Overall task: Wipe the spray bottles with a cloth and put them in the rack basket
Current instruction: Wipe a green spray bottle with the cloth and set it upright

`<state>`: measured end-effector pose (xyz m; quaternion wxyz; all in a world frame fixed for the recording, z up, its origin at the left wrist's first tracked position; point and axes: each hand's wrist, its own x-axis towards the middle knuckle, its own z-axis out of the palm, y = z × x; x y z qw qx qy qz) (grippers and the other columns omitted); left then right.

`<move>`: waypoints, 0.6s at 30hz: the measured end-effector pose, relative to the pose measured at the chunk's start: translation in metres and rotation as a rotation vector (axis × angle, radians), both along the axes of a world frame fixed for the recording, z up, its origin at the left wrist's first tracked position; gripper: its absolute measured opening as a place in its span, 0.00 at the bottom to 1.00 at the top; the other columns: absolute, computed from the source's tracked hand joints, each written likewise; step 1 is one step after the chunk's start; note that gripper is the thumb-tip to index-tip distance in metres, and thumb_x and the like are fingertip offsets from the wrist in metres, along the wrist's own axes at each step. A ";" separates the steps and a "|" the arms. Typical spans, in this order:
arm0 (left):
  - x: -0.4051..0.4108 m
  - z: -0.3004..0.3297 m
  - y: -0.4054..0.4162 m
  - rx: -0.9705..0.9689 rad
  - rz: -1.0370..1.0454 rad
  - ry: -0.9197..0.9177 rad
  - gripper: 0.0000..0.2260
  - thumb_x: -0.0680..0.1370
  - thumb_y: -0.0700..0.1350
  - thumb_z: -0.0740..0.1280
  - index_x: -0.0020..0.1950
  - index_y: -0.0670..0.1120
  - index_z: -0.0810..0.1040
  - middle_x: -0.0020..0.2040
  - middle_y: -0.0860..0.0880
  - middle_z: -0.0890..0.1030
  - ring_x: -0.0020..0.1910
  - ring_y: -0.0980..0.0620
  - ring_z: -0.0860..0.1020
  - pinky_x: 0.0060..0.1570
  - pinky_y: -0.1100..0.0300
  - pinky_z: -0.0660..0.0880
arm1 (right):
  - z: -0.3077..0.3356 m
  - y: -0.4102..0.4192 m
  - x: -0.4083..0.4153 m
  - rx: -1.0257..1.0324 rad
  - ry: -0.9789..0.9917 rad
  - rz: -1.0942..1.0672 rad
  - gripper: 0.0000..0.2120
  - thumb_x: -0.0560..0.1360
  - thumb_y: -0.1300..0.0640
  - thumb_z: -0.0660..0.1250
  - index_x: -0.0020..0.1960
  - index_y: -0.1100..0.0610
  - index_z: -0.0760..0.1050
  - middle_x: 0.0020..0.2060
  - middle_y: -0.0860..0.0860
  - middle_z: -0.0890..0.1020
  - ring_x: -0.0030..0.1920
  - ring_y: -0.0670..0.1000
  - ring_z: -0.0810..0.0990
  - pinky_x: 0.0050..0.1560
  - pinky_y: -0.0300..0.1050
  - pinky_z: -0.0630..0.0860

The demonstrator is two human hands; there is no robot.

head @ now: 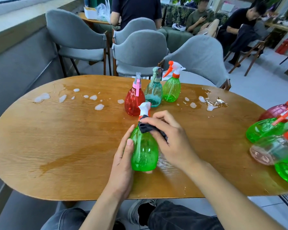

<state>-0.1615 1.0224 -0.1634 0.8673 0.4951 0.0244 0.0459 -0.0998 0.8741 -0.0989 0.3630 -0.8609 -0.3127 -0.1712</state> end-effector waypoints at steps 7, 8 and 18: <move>0.001 -0.001 0.002 0.011 -0.021 -0.004 0.20 0.86 0.56 0.59 0.78 0.58 0.73 0.68 0.44 0.84 0.62 0.40 0.84 0.42 0.50 0.84 | -0.026 -0.014 -0.042 -0.108 -0.094 0.081 0.16 0.82 0.62 0.65 0.67 0.50 0.80 0.57 0.49 0.74 0.57 0.51 0.76 0.61 0.43 0.74; 0.001 -0.001 0.003 0.009 -0.018 -0.006 0.20 0.85 0.55 0.60 0.78 0.58 0.73 0.67 0.44 0.84 0.63 0.40 0.84 0.48 0.50 0.85 | -0.030 -0.015 -0.050 -0.135 -0.109 0.094 0.16 0.82 0.61 0.65 0.66 0.49 0.80 0.57 0.49 0.74 0.56 0.52 0.76 0.60 0.41 0.72; 0.001 -0.001 -0.001 0.087 0.012 -0.003 0.22 0.83 0.60 0.63 0.77 0.59 0.75 0.72 0.47 0.81 0.70 0.35 0.79 0.60 0.32 0.77 | -0.007 -0.016 -0.044 0.131 -0.185 -0.087 0.19 0.80 0.67 0.67 0.67 0.51 0.81 0.56 0.50 0.76 0.58 0.47 0.77 0.58 0.41 0.76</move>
